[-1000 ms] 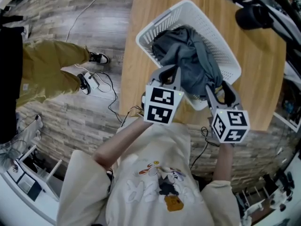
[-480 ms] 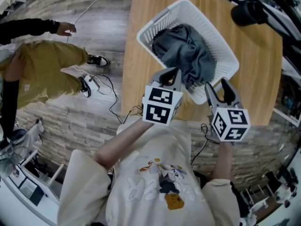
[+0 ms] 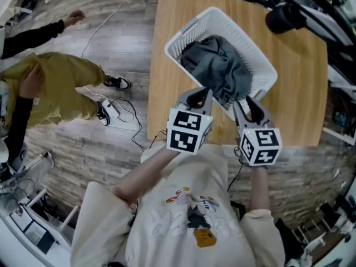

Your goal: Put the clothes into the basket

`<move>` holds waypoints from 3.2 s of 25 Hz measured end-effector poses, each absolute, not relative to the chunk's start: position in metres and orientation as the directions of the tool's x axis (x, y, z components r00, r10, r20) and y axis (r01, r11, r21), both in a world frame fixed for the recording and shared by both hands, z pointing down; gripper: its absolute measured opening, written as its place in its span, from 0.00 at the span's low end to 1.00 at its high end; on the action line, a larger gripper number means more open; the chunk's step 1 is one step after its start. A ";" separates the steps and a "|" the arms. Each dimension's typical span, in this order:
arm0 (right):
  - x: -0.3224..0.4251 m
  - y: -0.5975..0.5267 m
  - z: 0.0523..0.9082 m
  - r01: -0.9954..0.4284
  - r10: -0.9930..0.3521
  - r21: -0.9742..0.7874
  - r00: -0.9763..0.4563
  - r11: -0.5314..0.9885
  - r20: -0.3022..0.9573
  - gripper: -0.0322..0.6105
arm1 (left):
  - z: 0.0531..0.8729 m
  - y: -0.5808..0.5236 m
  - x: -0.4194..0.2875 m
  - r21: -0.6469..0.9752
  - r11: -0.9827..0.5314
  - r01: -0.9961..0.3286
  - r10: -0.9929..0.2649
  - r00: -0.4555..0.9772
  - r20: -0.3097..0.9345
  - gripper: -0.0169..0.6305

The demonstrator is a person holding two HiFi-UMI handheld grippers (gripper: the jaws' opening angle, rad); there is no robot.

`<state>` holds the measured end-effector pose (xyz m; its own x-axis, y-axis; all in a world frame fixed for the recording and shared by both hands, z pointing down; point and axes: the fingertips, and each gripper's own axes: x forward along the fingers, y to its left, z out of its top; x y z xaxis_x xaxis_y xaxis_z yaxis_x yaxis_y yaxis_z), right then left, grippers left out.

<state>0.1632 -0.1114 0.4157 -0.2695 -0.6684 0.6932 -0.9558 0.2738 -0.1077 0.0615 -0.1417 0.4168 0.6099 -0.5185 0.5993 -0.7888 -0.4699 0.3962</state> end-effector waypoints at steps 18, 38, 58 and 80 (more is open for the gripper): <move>0.139 -0.070 0.378 -0.980 -0.815 -0.168 -0.184 0.108 0.549 0.12 | 0.373 -0.081 0.038 0.400 -0.559 -0.726 -0.506 0.681 0.529 0.03; 0.098 -0.060 0.351 -0.930 -0.917 0.168 -0.270 0.328 0.294 0.12 | 0.357 -0.034 0.017 0.435 -0.594 -0.677 -0.488 0.733 0.474 0.03; 0.098 0.020 0.321 -0.913 -0.866 -0.037 -0.397 0.405 0.304 0.12 | 0.350 0.026 0.032 0.417 -0.600 -0.683 -0.480 0.724 0.496 0.03; 0.118 0.175 0.319 -0.943 -0.920 -0.195 -0.311 0.269 0.237 0.12 | 0.335 0.157 0.034 0.375 -0.578 -0.725 -0.582 0.688 0.433 0.03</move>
